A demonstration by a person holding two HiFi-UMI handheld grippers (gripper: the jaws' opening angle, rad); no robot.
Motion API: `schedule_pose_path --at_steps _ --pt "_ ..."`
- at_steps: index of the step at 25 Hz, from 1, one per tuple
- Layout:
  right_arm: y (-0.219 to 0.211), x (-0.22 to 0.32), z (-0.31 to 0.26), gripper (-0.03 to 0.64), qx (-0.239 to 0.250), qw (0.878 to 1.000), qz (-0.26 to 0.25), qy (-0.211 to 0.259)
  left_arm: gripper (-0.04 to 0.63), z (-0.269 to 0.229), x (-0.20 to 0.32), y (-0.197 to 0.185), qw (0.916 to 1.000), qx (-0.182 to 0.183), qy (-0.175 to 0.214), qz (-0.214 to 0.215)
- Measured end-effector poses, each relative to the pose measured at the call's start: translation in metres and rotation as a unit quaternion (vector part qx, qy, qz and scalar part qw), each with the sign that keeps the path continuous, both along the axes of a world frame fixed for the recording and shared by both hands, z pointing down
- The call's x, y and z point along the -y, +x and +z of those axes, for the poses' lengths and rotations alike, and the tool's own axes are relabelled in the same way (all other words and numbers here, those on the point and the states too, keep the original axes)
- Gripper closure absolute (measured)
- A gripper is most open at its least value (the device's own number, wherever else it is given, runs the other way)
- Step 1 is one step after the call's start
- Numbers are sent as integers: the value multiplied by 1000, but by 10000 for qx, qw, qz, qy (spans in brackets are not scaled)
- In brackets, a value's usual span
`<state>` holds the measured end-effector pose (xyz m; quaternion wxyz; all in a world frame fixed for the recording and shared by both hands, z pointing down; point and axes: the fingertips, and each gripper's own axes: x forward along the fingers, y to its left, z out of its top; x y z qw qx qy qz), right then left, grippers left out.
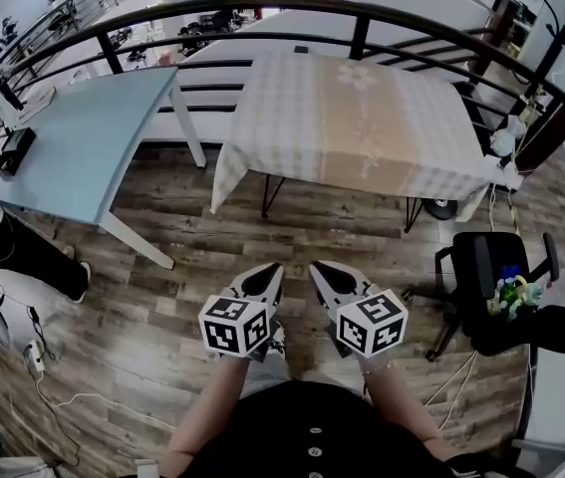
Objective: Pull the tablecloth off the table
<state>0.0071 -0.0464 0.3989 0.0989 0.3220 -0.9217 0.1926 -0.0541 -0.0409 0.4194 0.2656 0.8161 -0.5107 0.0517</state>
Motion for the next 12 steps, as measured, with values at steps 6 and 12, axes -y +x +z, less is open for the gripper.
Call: schedule_pose_path --at_steps 6,12 --pt "-40 67 -5 589 -38 9998 193 12 574 1 61 -40 9996 38 -53 273" --pt "-58 94 -7 589 -41 9998 212 -24 574 10 92 -57 9990 31 -145 429"
